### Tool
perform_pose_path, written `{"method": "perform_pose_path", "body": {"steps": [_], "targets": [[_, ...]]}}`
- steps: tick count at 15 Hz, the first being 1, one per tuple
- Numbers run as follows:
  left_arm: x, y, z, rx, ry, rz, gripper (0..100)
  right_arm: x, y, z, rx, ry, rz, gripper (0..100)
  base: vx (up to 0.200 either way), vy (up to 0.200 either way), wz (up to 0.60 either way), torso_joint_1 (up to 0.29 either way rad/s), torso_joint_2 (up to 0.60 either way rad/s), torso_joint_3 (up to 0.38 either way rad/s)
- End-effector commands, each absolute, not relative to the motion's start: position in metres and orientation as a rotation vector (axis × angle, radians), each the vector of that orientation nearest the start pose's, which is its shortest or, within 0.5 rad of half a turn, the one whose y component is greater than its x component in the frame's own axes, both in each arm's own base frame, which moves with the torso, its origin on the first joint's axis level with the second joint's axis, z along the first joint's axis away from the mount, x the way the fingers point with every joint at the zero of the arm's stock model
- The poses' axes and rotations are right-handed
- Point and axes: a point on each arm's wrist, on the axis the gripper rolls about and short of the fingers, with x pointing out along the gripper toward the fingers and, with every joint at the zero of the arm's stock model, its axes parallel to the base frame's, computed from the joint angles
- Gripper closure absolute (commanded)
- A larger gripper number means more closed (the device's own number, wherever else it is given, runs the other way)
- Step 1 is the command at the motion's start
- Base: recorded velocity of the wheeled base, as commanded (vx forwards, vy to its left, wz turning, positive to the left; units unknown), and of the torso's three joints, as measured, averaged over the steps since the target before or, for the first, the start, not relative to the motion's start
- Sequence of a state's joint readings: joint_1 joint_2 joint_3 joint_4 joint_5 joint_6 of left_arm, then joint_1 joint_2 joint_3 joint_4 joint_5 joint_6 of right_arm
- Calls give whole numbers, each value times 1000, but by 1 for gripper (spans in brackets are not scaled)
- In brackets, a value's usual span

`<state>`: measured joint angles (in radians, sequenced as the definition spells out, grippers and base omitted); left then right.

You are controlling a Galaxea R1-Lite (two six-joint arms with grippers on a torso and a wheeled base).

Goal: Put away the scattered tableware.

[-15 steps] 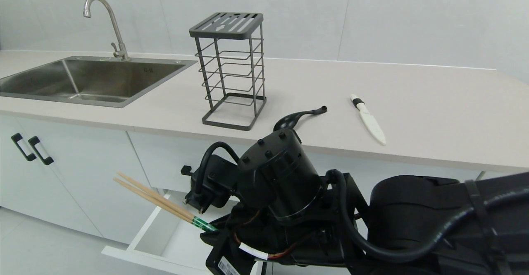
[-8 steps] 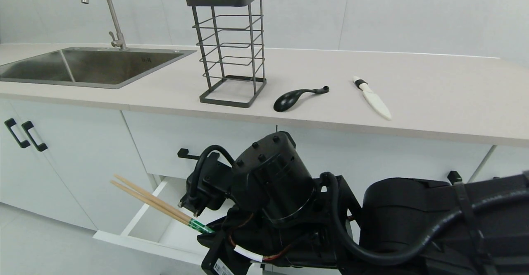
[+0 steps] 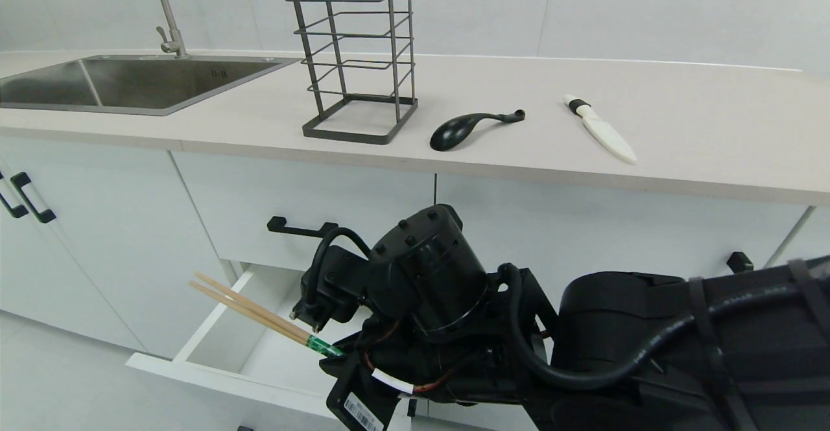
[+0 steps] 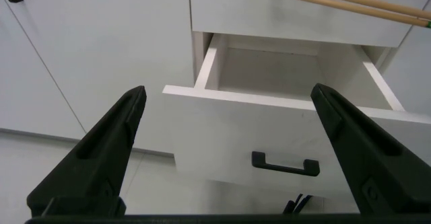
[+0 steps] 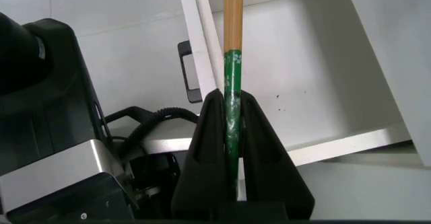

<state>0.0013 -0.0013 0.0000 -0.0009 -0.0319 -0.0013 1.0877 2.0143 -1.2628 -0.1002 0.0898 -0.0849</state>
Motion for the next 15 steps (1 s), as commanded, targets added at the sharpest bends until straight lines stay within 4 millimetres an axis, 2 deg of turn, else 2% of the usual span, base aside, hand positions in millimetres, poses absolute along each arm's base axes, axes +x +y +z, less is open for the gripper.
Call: {"method": "perform_pose_path", "body": {"steps": [1,5,7,11,15], "targets": [[-23,-1,76,-2,-2,-31,0,187,345,136,-478,536,1169,100,0,0,0,0,0,0],[-23,-1,76,-2,-2,-31,0,205,353,119,-570,507,1175,100,0,0,0,0,0,0],[-23,-1,76,-2,-2,-31,0,214,363,108,-603,495,1191,100,0,0,0,0,0,0],[-23,-1,76,-2,-2,-31,0,234,383,83,-599,507,1203,100,0,0,0,0,0,0],[-23,-1,76,-2,-2,-32,0,258,389,63,-594,523,1168,100,0,0,0,0,0,0]]}}
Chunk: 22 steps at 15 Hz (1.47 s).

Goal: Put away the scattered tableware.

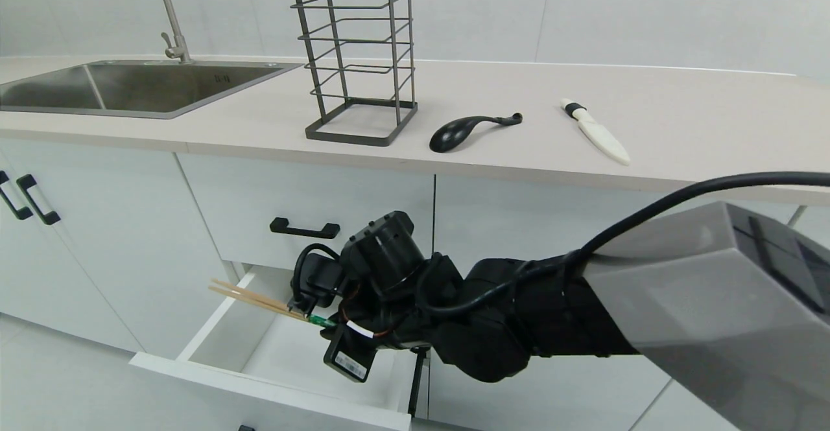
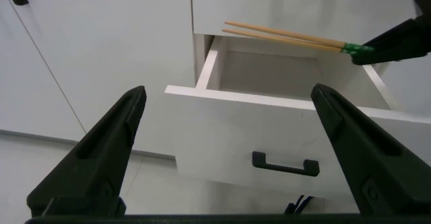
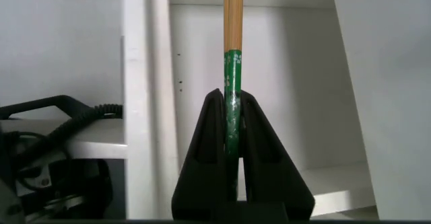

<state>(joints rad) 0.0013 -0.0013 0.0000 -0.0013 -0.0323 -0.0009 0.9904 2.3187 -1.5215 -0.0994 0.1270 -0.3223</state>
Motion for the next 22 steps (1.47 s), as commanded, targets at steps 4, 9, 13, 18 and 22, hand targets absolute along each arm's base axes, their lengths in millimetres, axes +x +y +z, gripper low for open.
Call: {"method": "perform_pose_path", "body": {"steps": [4,9,13,18,22], "targets": [[-23,-1,76,-2,-2,-31,0,276,391,47,-604,524,1145,100,0,0,0,0,0,0],[-23,-1,76,-2,-2,-31,0,280,393,33,-616,546,1141,100,0,0,0,0,0,0],[-23,-1,76,-2,-2,-31,0,283,397,24,-619,550,1140,100,0,0,0,0,0,0],[-23,-1,76,-2,-2,-31,0,290,402,8,-619,562,1134,100,0,0,0,0,0,0],[-23,-1,76,-2,-2,-31,0,291,403,-7,-628,590,1135,100,0,0,0,0,0,0]]}}
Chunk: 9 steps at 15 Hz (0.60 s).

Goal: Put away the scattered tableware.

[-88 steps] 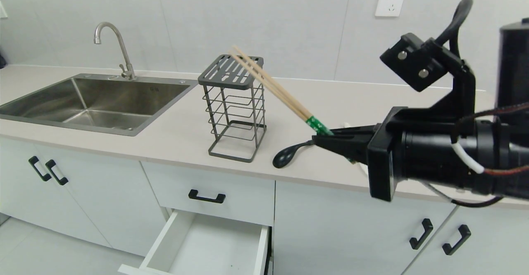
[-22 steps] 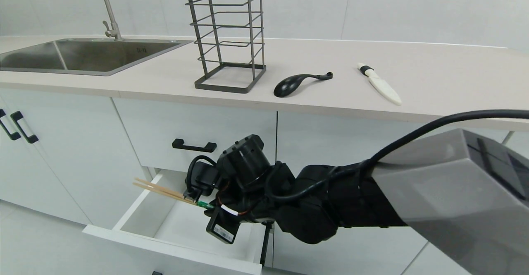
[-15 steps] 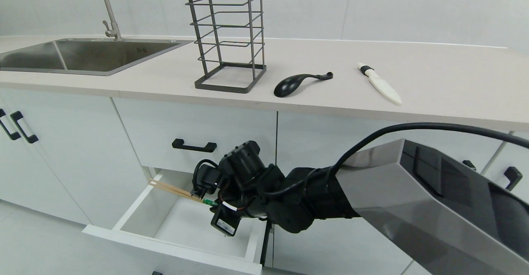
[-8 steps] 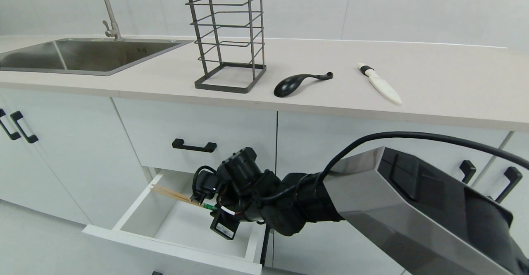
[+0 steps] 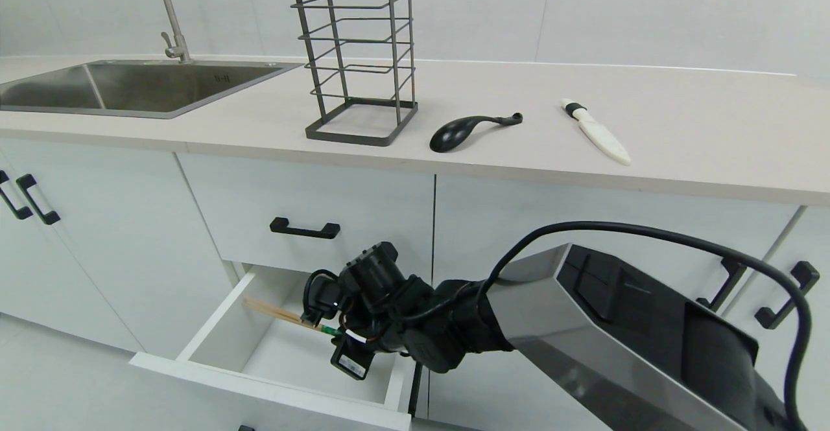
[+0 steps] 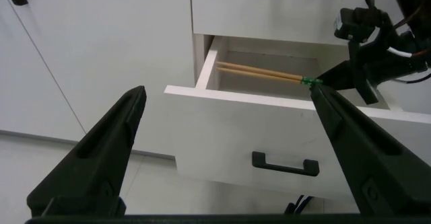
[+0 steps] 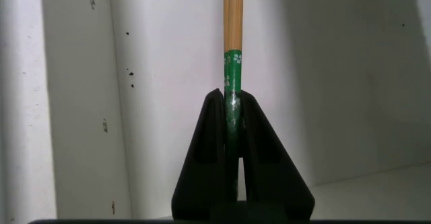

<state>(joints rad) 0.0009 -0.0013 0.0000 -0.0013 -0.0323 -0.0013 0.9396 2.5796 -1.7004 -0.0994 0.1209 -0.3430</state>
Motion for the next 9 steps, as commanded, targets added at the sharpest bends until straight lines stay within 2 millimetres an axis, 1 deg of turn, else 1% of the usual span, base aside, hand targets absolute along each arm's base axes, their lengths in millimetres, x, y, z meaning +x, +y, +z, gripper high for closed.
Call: {"method": "perform_pose_path", "body": {"steps": [1,2,4,7,9], "targets": [[-23,-1,76,-2,-2,-31,0,291,403,-8,-628,591,1135,100,0,0,0,0,0,0],[-23,-1,76,-2,-2,-32,0,291,404,-13,-634,606,1135,100,0,0,0,0,0,0],[-23,-1,76,-2,-2,-32,0,292,406,-14,-648,636,1134,100,0,0,0,0,0,0],[-23,-1,76,-2,-2,-31,0,288,414,-20,-668,666,1149,100,0,0,0,0,0,0],[-23,-1,76,-2,-2,-31,0,288,416,-23,-668,667,1150,100,0,0,0,0,0,0]]}}
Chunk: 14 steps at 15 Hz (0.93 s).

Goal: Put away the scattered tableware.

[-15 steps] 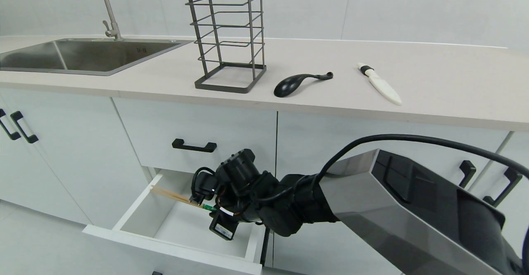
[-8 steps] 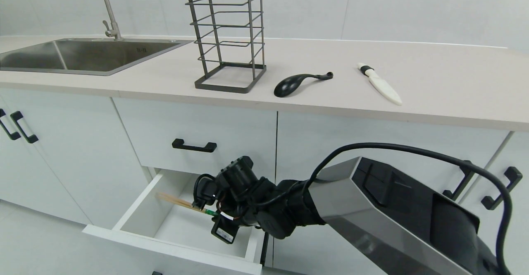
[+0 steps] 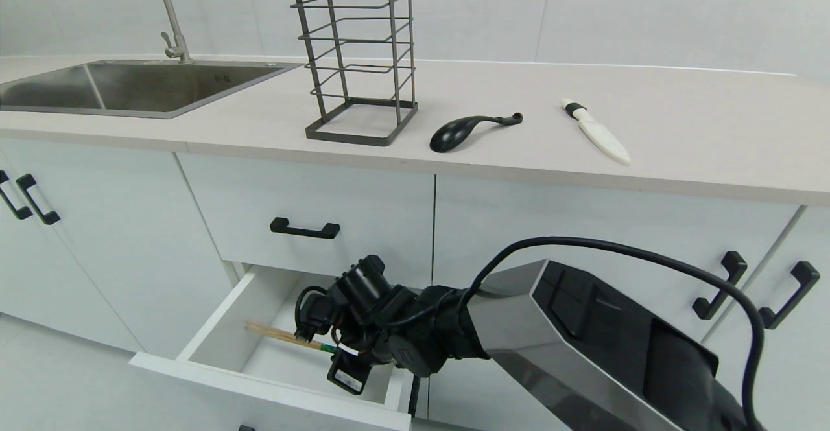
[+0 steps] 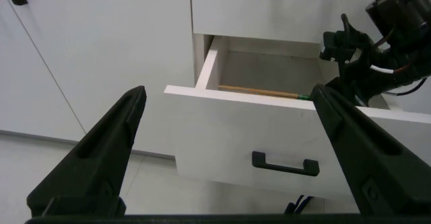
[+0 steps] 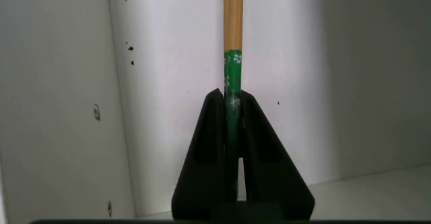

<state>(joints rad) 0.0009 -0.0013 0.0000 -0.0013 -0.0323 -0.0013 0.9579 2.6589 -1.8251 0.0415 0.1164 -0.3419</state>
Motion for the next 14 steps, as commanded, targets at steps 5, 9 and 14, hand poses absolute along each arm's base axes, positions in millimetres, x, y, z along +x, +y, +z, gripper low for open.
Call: {"method": "perform_pose_path", "body": {"steps": [5,9,14], "targets": [[-23,-1,76,-2,-2,-31,0,278,432,-40,-673,663,1177,100,0,0,0,0,0,0],[-23,-1,76,-2,-2,-31,0,279,438,-38,-661,632,1181,0,0,0,0,0,0,0],[-23,-1,76,-2,-2,-31,0,274,445,11,-632,526,1172,0,0,0,0,0,0,0]]}}
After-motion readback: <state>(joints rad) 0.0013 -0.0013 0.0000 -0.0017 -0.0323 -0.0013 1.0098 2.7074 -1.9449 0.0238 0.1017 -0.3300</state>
